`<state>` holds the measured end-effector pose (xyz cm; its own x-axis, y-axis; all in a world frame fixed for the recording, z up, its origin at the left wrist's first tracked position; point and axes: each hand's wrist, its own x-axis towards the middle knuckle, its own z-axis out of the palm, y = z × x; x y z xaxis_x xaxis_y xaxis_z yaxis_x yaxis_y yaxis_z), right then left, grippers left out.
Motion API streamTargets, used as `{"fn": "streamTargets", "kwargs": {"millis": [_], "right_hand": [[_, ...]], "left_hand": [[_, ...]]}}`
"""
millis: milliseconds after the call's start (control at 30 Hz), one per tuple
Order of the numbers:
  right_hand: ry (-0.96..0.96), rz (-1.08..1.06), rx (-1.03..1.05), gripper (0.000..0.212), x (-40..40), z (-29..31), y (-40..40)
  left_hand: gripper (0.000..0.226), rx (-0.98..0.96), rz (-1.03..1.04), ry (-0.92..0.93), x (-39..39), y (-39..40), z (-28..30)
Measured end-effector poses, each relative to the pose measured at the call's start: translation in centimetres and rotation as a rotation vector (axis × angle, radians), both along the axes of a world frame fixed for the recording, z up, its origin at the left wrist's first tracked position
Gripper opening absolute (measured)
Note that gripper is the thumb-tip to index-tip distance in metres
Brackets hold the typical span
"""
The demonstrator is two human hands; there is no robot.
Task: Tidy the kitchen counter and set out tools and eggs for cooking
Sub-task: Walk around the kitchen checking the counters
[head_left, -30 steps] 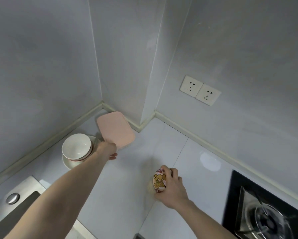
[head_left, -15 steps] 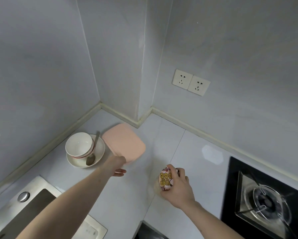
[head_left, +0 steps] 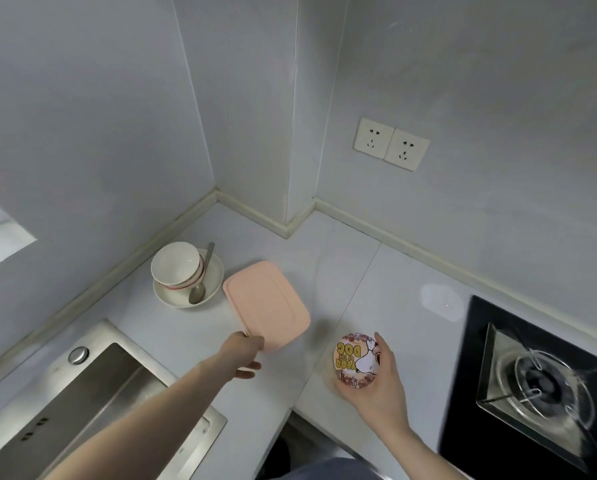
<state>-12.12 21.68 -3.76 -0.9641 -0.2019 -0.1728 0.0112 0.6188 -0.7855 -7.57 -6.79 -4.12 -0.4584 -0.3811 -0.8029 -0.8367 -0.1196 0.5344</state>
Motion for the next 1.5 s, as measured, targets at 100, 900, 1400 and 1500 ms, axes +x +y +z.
{"fn": "streamTargets", "kwargs": {"millis": [100,900,1400,1500], "right_hand": [[-0.081,-0.043,-0.118,0.114,0.3,-0.1,0.2],[-0.150,-0.279,-0.423,0.075,0.3,-0.2,0.9],[-0.090,-0.195,-0.401,0.084,2.2,4.5,6.2],[-0.090,-0.170,-0.402,0.084,2.8,5.0,7.3]], "left_hand": [[0.031,-0.003,-0.008,-0.027,1.5,1.2,-0.3],[0.148,-0.497,0.130,-0.166,-1.1,5.7,-0.3],[0.131,-0.472,-0.029,-0.258,-0.4,4.9,-0.1],[0.121,-0.373,0.034,-0.279,1.0,5.3,-0.3]]}}
